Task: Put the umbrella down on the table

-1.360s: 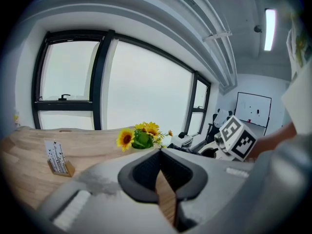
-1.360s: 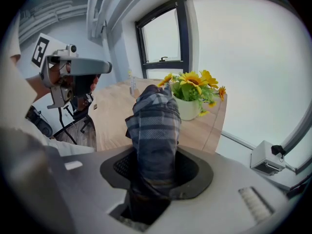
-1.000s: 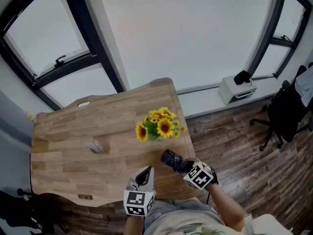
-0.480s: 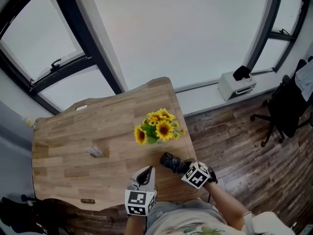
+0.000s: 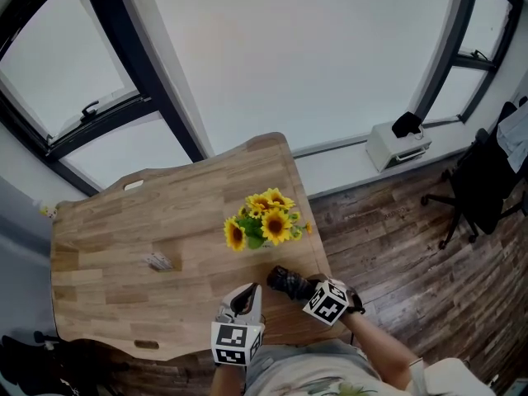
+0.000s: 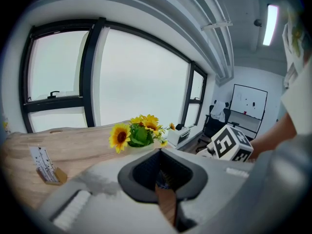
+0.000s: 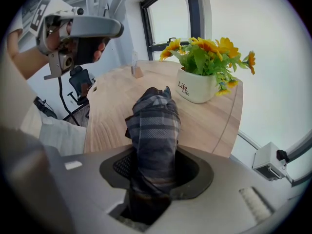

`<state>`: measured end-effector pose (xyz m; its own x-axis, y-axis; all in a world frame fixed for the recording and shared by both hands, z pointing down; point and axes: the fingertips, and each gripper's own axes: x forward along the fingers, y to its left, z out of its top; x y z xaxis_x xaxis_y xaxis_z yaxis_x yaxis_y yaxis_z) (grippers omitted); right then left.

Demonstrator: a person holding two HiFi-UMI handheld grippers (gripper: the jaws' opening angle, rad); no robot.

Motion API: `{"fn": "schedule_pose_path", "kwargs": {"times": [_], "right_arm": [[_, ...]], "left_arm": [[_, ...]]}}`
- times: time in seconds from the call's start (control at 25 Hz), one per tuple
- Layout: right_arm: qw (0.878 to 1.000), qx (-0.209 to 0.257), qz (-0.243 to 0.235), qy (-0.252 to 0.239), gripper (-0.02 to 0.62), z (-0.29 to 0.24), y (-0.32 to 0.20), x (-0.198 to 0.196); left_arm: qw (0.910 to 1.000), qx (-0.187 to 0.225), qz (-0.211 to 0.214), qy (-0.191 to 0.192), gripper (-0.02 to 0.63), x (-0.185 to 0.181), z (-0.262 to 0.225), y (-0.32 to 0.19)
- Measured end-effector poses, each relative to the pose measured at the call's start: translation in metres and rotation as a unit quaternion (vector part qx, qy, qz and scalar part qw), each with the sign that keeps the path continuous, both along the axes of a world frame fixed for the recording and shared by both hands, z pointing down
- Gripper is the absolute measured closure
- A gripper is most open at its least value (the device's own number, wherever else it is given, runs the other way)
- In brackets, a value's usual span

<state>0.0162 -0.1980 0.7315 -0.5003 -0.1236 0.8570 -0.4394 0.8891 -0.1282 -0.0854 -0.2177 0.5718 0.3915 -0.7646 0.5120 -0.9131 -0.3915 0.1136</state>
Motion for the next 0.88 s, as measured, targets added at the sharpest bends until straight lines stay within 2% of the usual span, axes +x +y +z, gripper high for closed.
{"fn": "schedule_pose_path", "kwargs": {"times": [0.28,0.52,0.72,0.88], "right_arm": [[1.0,-0.005,0.0,0.012,0.383,0.007,0.0,0.0],[1.0,-0.02,0.009,0.002,0.328,0.012,-0.001,0.0],[1.0,-0.018,0.005,0.004,0.238,0.015,0.001,-0.001],[1.0,-0.017,0.006,-0.012,0.215,0.006,0.002,-0.003]], "left_arm": [[1.0,-0.005,0.006,-0.001,0.604,0.003,0.005,-0.007],[0.9999,-0.007,0.009,-0.001,0.604,0.003,0.007,-0.011],[0.9999,-0.012,0.009,-0.001,0.604,0.003,0.01,-0.011],[0.9998,-0.014,0.012,0.0,0.604,0.004,0.011,-0.01]]}}
